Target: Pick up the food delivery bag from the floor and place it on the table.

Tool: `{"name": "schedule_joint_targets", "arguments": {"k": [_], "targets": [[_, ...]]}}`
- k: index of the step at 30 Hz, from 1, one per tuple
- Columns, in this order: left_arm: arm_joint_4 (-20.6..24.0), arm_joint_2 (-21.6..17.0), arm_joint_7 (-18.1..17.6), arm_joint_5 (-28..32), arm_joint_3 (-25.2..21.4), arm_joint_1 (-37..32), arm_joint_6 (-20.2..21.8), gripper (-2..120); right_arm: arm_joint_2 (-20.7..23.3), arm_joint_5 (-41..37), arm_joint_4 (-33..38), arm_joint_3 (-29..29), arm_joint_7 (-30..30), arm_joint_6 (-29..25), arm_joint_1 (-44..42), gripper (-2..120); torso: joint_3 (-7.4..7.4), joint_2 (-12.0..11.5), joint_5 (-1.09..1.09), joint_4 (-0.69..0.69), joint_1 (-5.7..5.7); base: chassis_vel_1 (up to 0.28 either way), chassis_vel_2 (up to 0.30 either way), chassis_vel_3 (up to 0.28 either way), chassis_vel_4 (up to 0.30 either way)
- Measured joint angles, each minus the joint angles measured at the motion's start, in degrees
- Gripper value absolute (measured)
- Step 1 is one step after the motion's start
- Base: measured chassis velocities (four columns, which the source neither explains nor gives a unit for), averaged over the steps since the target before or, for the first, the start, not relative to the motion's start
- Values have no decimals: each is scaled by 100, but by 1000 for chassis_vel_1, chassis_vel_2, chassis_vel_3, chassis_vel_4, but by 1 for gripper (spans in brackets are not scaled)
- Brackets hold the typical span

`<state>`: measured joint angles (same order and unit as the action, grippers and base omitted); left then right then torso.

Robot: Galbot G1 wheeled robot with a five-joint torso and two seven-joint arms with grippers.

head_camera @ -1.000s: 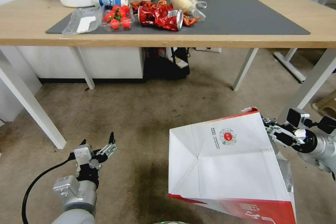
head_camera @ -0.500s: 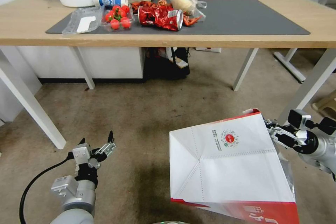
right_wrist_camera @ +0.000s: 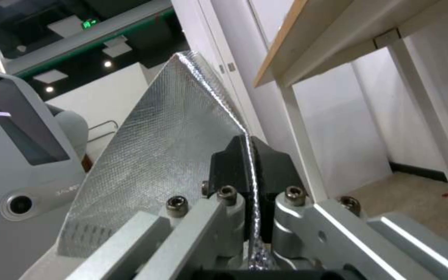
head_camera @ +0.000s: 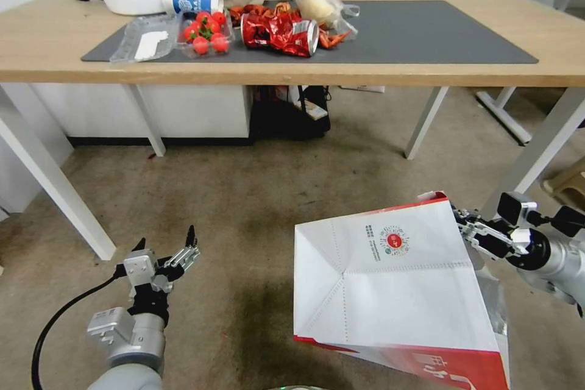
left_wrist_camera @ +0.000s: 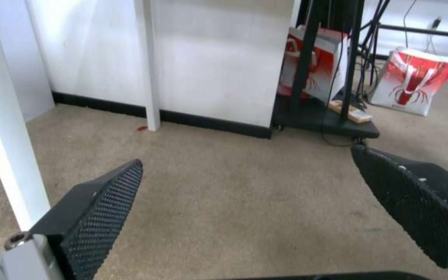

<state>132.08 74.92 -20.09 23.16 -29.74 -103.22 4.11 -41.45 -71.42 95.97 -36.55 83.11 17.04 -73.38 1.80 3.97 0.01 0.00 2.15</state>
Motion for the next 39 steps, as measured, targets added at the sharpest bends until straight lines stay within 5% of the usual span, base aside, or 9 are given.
{"name": "schedule_joint_targets", "arguments": {"k": [17, 39], "targets": [[20, -11, -6, -14, -9, -23, 95, 100, -30, 98, 10, -55, 18, -21, -52, 0, 395, 428, 1, 0, 35, 0, 0, 0, 0], [122, -2, -4, -89, 5, -119, 62, 100, 4, 167, 82, -160, -6, -83, -189, 0, 676, 780, -1, 0, 105, 0, 0, 0, 0]]}}
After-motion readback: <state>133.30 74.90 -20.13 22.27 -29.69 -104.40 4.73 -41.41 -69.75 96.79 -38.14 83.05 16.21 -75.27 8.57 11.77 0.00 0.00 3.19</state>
